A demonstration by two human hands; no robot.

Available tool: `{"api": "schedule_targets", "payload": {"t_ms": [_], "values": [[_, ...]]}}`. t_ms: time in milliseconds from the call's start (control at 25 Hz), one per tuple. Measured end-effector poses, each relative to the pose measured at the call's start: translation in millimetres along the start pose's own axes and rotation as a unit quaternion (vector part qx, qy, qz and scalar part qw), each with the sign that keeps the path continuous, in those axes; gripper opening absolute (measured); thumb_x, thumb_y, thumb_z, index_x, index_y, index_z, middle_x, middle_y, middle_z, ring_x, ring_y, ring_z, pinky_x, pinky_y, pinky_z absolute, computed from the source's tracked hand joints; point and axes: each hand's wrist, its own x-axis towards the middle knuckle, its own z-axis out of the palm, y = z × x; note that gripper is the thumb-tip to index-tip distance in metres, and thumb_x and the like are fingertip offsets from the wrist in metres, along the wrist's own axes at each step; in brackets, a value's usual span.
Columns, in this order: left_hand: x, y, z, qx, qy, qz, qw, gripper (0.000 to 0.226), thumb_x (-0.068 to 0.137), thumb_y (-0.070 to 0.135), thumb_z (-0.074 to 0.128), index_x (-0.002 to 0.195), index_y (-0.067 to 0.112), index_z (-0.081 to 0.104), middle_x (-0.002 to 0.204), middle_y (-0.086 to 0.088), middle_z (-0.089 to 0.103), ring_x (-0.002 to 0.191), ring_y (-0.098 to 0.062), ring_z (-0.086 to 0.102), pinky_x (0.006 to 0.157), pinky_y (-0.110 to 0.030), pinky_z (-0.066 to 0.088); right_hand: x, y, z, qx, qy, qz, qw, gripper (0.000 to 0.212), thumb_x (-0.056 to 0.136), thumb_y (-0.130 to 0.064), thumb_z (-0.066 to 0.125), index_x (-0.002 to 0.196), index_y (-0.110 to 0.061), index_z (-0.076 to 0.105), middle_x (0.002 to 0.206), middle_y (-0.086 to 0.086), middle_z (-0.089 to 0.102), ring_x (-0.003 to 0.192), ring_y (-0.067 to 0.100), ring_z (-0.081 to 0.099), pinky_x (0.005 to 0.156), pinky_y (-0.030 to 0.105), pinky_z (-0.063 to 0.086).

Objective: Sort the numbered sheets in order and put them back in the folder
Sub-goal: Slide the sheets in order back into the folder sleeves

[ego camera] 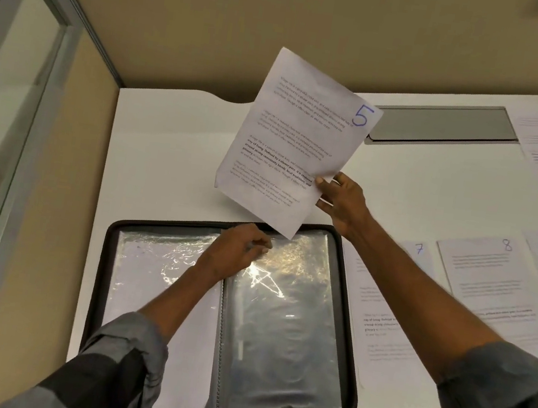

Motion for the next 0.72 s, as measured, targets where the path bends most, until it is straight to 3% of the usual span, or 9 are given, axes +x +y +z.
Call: {"api": "schedule_targets", "payload": {"t_ms": [320, 720], "values": [[3, -2, 0, 0.013, -0.026, 0.031, 0.999, 0.013, 0.099, 0.025, 0.065, 0.107, 0.026, 0.074, 0.101, 0.016, 0.068, 0.094, 0.000, 0.061, 0.080, -0.018, 0.049, 10, 6, -2, 0.008, -0.004, -0.012, 1.000, 0.029, 0.097, -0.008, 0.066, 0.125, -0.013, 0.062, 0.113, 0.004, 0.074, 0.105, 0.019, 0.071, 0.091, 0.037, 0.060], [16, -10, -18, 0.033, -0.042, 0.033, 0.998, 0.020, 0.094, 0.034, 0.072, 0.109, 0.021, 0.074, 0.098, 0.008, 0.072, 0.089, -0.008, 0.066, 0.082, -0.034, 0.056, 19, 1, -35, -0.155, -0.088, -0.018, 0.984, 0.039, 0.096, -0.006, 0.067, 0.134, -0.006, 0.059, 0.121, 0.012, 0.072, 0.112, 0.026, 0.071, 0.092, 0.040, 0.060]]}}
